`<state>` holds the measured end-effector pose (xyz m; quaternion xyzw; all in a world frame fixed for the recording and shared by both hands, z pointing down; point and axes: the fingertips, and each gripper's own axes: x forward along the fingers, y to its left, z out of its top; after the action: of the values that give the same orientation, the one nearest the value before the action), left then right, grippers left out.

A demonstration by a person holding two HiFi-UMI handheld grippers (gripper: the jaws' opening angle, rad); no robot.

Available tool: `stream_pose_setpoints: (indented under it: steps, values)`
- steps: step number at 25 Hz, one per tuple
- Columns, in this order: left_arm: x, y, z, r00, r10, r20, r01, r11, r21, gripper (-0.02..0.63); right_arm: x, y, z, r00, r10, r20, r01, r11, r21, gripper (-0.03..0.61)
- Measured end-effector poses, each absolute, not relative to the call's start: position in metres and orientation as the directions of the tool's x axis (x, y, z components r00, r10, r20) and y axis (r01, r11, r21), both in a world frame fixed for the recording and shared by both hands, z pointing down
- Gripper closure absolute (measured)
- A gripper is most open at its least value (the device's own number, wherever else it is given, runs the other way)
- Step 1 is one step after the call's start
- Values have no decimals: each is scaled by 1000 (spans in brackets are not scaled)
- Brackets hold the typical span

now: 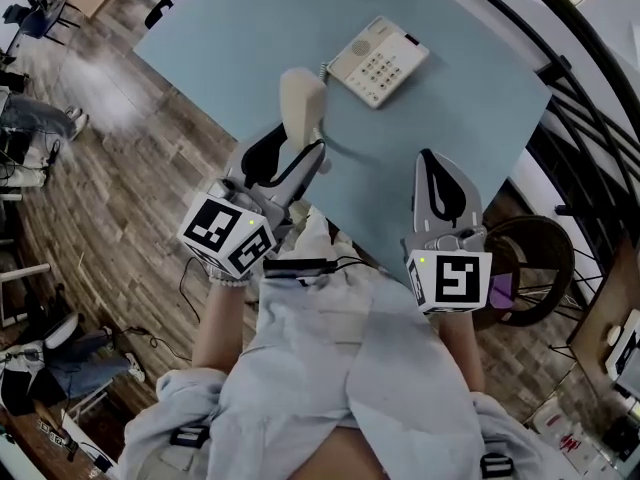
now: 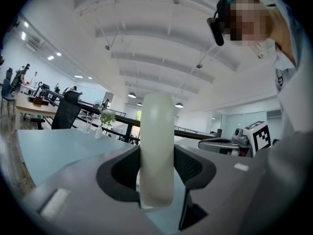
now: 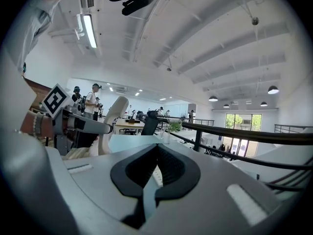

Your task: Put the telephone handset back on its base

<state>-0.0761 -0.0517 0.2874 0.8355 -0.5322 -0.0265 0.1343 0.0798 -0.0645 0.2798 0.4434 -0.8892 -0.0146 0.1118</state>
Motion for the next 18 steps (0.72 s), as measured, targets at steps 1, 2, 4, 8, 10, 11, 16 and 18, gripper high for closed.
stream_pose_setpoints:
  steps: [1, 2, 4, 8, 10, 11, 16, 18]
  values:
    - [-77, -55, 288, 435, -895, 100, -881, -400, 255, 407, 80, -67, 281, -578, -794, 189, -788, 603, 124, 574]
    - [-78, -58, 289, 437, -894, 101, -879, -401, 256, 407, 80, -69, 281, -574, -796, 191, -791, 599, 123, 573]
    - [-79, -66, 290, 441, -891, 106, -877, -403, 261, 407, 79, -73, 283, -565, -801, 196, -797, 592, 122, 574]
    - [-79, -79, 291, 455, -883, 116, -871, -414, 263, 407, 80, -80, 283, -549, -810, 205, -808, 578, 118, 574]
    - [-78, -86, 293, 460, -879, 123, -869, -418, 263, 407, 81, -85, 284, -541, -814, 209, -813, 570, 115, 574]
    - [-78, -89, 294, 462, -878, 125, -869, -420, 262, 407, 81, -88, 285, -538, -816, 211, -816, 567, 114, 574]
    - [-81, -106, 302, 481, -865, 143, -861, -436, 262, 407, 81, -100, 290, -515, -828, 222, -830, 546, 112, 574]
    - [-83, -113, 304, 486, -861, 151, -859, -439, 262, 407, 80, -105, 292, -506, -832, 227, -835, 539, 112, 573]
